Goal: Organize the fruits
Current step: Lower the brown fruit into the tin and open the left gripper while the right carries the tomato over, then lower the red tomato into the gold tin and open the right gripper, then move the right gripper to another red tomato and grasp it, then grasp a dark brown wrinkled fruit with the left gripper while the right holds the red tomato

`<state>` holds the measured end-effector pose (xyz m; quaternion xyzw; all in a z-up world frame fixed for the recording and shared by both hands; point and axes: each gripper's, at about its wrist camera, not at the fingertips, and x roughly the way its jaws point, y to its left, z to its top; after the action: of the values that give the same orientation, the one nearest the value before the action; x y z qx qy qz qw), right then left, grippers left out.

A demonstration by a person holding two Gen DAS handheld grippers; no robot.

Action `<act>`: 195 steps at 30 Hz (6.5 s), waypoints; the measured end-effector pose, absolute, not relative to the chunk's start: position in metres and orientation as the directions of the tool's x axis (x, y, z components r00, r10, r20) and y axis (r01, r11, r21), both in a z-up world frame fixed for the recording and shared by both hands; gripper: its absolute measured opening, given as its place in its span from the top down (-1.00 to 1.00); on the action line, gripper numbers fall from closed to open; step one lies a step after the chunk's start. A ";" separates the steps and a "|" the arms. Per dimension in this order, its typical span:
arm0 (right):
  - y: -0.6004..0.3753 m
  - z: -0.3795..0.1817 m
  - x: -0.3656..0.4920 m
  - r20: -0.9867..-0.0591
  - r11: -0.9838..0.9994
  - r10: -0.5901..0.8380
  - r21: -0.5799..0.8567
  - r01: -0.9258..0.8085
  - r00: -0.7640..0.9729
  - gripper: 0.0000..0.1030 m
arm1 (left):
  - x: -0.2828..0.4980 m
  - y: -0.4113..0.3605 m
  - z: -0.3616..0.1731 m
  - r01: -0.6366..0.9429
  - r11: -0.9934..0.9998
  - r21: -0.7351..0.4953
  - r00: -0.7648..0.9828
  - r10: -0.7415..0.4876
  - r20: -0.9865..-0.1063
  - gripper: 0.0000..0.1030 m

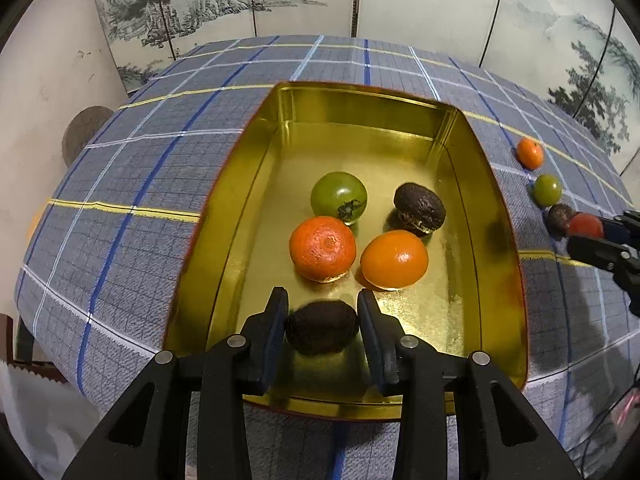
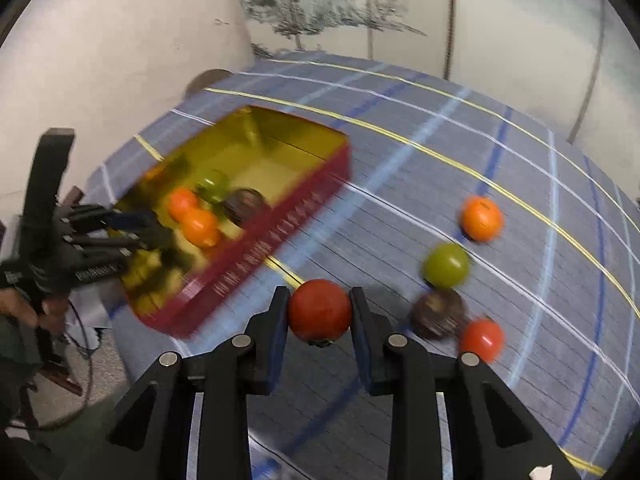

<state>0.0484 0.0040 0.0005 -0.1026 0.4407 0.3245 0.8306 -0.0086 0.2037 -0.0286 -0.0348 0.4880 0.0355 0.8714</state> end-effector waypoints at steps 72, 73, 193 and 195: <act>0.100 -0.016 0.063 -0.817 0.720 0.375 -0.041 -0.692 0.439 0.11 | -0.022 0.237 0.002 -0.273 0.961 -0.055 0.582 0.119 -0.804 -0.28; 0.098 -0.015 0.062 -0.814 0.719 0.387 -0.027 -0.694 0.433 0.05 | -0.022 0.235 0.003 -0.272 0.961 -0.056 0.583 0.118 -0.804 -0.28; -0.193 -0.055 0.096 -0.772 0.982 0.126 0.007 -0.190 0.623 0.41 | 0.086 -0.036 -0.036 0.197 0.979 -0.049 0.534 -0.149 -0.832 0.22; -0.193 -0.055 0.096 -0.772 0.982 0.125 0.006 -0.190 0.623 0.41 | 0.085 -0.031 -0.032 0.190 0.980 -0.060 0.537 -0.155 -0.829 0.22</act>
<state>0.0957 -0.1927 -0.0548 -0.0382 0.4252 0.0876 0.9001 0.0845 -0.0306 -0.0322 0.0185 0.4709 -0.0983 0.8765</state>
